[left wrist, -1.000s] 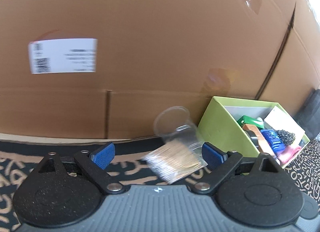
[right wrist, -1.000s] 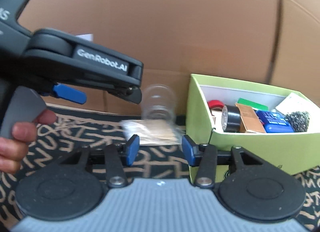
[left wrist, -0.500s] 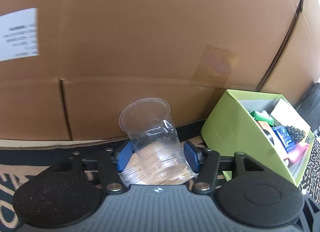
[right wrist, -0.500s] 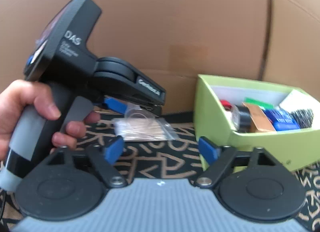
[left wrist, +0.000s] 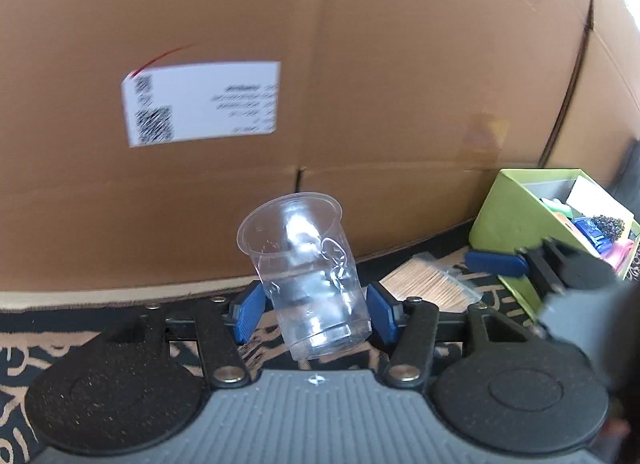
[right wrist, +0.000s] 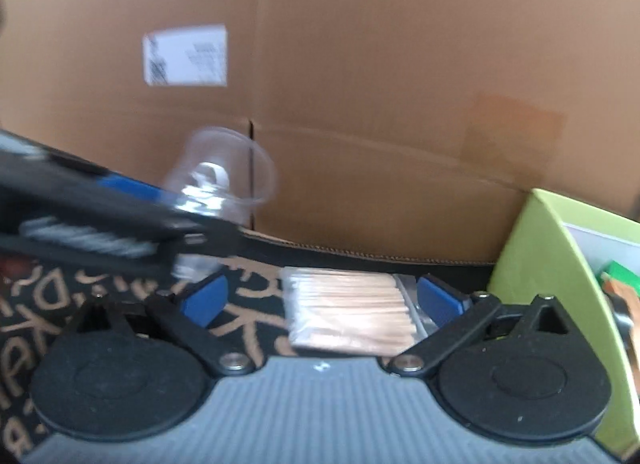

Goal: Organize objects
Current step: 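Grasp the bag of wooden sticks with the right tool while the left tool grasps the clear cup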

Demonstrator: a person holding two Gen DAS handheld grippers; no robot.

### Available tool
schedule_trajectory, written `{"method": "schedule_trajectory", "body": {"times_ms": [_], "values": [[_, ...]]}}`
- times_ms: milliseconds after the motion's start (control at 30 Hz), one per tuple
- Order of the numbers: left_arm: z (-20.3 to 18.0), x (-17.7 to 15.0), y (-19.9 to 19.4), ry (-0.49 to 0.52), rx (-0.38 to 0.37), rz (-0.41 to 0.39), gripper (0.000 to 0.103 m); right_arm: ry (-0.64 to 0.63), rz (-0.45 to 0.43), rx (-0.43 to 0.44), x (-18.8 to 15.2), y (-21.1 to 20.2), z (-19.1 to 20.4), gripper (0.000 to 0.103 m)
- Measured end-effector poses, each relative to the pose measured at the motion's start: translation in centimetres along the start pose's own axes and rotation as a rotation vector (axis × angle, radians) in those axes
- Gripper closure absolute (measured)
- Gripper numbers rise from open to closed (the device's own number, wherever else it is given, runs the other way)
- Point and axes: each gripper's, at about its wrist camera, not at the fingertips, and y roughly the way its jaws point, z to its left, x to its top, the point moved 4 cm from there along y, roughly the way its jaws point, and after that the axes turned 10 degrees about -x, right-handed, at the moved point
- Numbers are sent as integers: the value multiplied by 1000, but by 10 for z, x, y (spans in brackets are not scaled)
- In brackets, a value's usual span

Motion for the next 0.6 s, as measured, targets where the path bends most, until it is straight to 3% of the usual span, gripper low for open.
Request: {"method": "schedule_trajectory", "body": {"times_ms": [167,367,433,500,533,600], "values": [[3,-1,2,-8,1,9,44,-33,63,-51,3,30,1,0],[2,-4,5,6,-8,25,42,150,163,29,1,44,-22,0],[1,-5,6,0,-5,34,42,125,166,40,0,41,-22,7],[0,-7,12,-13,4,47,42,105,150,56,0,32,-20,31],[0,-9,16,-19,7,54,43,93,142,66,0,28,-18,31],[0,-14,21,-35,4,76,54,74,135,60,-4,19,-14,32]]}}
